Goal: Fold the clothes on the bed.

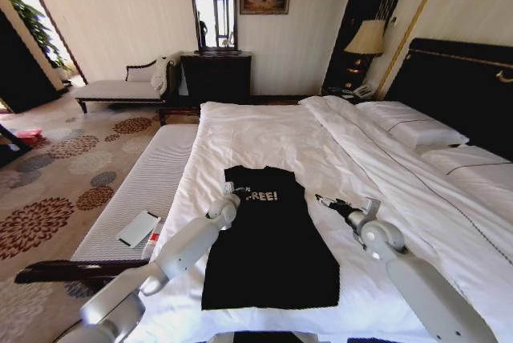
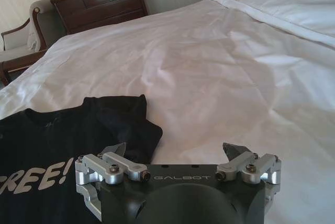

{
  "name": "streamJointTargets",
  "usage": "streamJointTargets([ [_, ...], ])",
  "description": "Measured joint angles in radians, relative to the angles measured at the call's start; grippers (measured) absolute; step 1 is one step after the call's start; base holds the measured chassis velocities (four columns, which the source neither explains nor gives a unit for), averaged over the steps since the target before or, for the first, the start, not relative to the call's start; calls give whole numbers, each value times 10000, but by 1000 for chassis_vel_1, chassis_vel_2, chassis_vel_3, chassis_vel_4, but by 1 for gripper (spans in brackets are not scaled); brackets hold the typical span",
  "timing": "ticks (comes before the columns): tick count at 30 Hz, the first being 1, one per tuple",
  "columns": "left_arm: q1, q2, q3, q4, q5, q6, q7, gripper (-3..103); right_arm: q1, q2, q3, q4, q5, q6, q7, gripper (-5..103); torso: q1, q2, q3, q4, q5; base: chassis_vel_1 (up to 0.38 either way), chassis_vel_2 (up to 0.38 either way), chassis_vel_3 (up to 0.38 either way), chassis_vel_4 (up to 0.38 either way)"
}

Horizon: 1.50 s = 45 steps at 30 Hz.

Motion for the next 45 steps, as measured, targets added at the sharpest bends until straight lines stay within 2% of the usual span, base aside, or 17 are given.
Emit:
streamJointTargets([
  [1, 48, -12, -31, -58, -1, 0, -48, 3, -6, -2, 5, 11, -2, 2, -6, 100, 0, 0, 0, 0, -1, 0, 0, 0, 0],
  [4, 222, 206, -113, -541, 36, 1, -103, 19, -12, -12, 5, 52, -5, 4, -12, 100, 0, 0, 0, -1, -1, 0, 0, 0, 0],
  [6, 263, 287, -122, -654, 57, 4, -110, 19, -11, -15, 1, 58, -6, 4, -12, 100, 0, 0, 0, 0, -1, 0, 0, 0, 0],
  [14, 966, 1805, -302, -2730, 125, 48, -344, 57, -294, -101, 107, 514, 15, 4, -12, 100, 0, 0, -1, 3, -3, 0, 0, 0, 0],
  [16, 1039, 1913, -339, -2893, 122, 51, -357, 57, -366, -109, 151, 583, 19, 4, -12, 100, 0, 0, -1, 2, -3, 0, 0, 0, 0],
  [17, 1129, 2037, -405, -3080, 107, 60, -401, 62, -487, -121, 219, 677, 26, 2, -12, 100, 0, 0, -1, 2, -4, 0, 0, 0, 0],
  [22, 1862, 2810, -1001, -4292, 95, 86, -580, 79, -1244, -179, 710, 1285, 84, -115, -98, 100, 0, 1, -1, -1, -5, 0, 0, 0, 0],
  [24, 2324, 3193, -1378, -4841, 94, 112, -613, 89, -1566, -224, 916, 1532, 58, -148, -232, 100, 0, 1, -1, -2, -4, 0, 0, 0, 0],
  [25, 2578, 3361, -1588, -5069, 97, 119, -620, 89, -1697, -250, 999, 1635, 24, -150, -310, 100, 0, 1, -2, -2, -4, 0, 0, 0, 0],
  [27, 3628, 3906, -2453, -5743, 120, 127, -582, 98, -1938, -365, 1056, 1857, -97, -105, -569, 100, -1, 1, -2, -6, -4, 0, 0, 0, 0],
  [28, 3628, 3906, -2453, -5743, 120, 127, -582, 98, -1938, -365, 1056, 1857, -97, -105, -569, 100, -1, 1, -2, -6, -4, 0, 0, 0, 0],
  [31, 5291, 4581, -3592, -6529, 343, 99, -258, 100, -2164, -433, 970, 1975, -423, 190, -925, 100, -1, 1, -2, 13, -5, 0, 0, 0, 0],
  [33, 5780, 4772, -3900, -6781, 517, 40, -91, 100, -2434, -433, 1067, 1992, -594, 476, -1151, 100, -1, 1, -2, 11, 0, 0, 0, 0, 0],
  [35, 6413, 4900, -4231, -7116, 695, -6, 58, 100, -2820, -433, 1187, 1973, -763, 1107, -1488, 100, -1, 1, -2, 2, -5, 0, 0, 0, 0],
  [36, 7041, 4938, -4556, -7467, 896, -54, 161, 100, -3334, -399, 1375, 1891, -1144, 1847, -1745, 100, -1, 2, -3, -6, -3, 0, 0, 0, 0],
  [42, 8344, 4842, -5015, -8054, 1340, -122, 290, 100, -4321, -339, 2066, 2026, -1385, 2130, -1510, 100, -2, 2, -3, -1, 0, 0, 0, 0, 0],
  [45, 9130, 4834, -5375, -8376, 1641, -191, 419, 100, -4818, -303, 2544, 2005, -1441, 2443, -1786, 100, -2, 2, -2, 2, -3, 0, 0, 0, 0],
])
